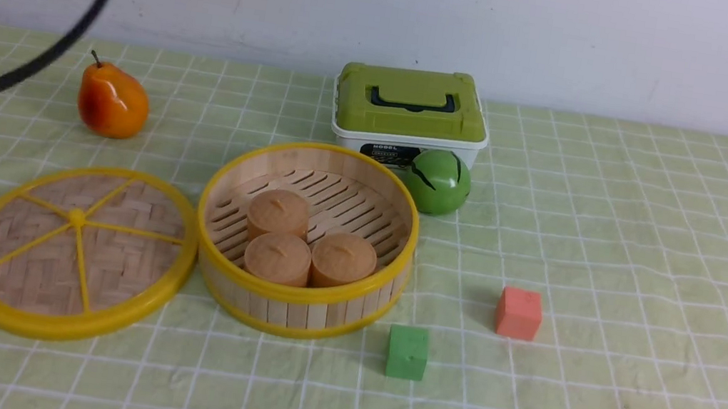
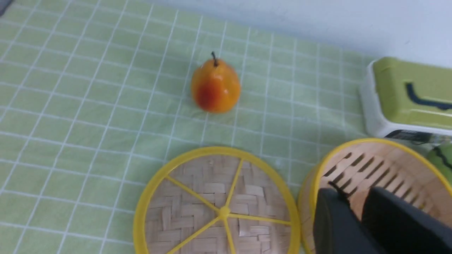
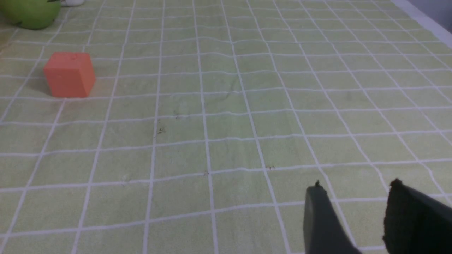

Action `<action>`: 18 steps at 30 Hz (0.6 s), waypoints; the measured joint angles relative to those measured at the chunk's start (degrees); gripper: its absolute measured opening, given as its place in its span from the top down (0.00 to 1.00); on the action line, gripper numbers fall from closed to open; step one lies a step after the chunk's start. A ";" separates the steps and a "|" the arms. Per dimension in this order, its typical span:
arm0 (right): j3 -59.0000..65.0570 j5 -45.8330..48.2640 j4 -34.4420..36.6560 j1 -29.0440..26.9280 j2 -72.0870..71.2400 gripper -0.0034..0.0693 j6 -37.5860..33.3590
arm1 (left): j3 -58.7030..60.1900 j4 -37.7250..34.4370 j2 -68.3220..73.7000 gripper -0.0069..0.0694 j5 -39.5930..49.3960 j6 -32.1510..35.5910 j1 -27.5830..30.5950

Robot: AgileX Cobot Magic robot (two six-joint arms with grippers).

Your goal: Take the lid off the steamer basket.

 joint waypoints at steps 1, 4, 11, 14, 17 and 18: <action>0.00 0.00 0.00 0.00 0.00 0.62 0.00 | 2.34 -0.45 -4.17 0.81 -0.12 0.16 0.00; 0.00 0.00 0.00 0.00 0.00 0.62 0.00 | 7.79 -0.99 -10.13 0.85 -0.17 0.32 0.00; 0.00 0.00 0.00 0.00 0.00 0.62 0.00 | 30.13 -2.14 -30.40 0.92 -0.43 5.57 0.00; 0.00 0.00 0.00 0.00 0.00 0.62 0.00 | 38.23 -4.61 -37.05 0.93 -0.49 11.51 0.00; 0.00 0.00 0.00 0.00 0.00 0.62 0.00 | 41.92 -7.98 -39.27 0.93 -0.54 13.31 0.00; 0.00 0.00 0.00 0.00 0.00 0.62 0.00 | 43.79 -10.78 -39.93 0.93 -0.54 13.86 0.00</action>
